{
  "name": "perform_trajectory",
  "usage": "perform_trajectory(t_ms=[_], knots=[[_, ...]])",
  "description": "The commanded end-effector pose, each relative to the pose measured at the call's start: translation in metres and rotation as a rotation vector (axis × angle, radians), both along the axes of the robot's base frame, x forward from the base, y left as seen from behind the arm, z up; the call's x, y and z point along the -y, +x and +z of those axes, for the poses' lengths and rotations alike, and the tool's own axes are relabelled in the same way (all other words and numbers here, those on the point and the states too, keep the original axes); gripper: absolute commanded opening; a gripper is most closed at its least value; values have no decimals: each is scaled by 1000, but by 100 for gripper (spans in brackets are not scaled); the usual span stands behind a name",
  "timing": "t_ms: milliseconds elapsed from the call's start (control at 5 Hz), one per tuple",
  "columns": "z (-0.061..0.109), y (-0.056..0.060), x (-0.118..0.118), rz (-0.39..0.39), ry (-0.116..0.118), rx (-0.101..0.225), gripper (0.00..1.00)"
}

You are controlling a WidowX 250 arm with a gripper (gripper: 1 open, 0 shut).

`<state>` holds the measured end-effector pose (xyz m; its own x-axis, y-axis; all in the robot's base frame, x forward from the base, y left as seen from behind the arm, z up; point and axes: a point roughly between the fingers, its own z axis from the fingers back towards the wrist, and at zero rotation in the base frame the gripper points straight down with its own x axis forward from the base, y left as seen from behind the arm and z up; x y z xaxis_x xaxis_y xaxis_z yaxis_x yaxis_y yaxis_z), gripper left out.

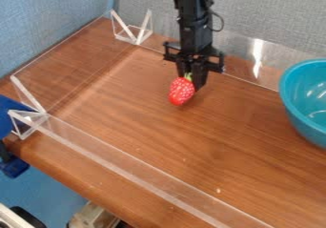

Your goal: Put the strawberry in the blue bowl

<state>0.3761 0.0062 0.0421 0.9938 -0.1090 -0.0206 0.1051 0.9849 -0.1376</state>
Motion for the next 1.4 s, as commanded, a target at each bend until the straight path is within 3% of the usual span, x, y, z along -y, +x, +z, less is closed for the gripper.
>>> perform_trajectory(t_ms=[0, 400, 800, 1200], knots=[[43, 19, 12, -49, 8, 115, 0], [60, 43, 62, -181, -7, 155, 0], [53, 44, 99, -256, -15, 161, 0], [44, 43, 115, -292, -20, 166, 0]])
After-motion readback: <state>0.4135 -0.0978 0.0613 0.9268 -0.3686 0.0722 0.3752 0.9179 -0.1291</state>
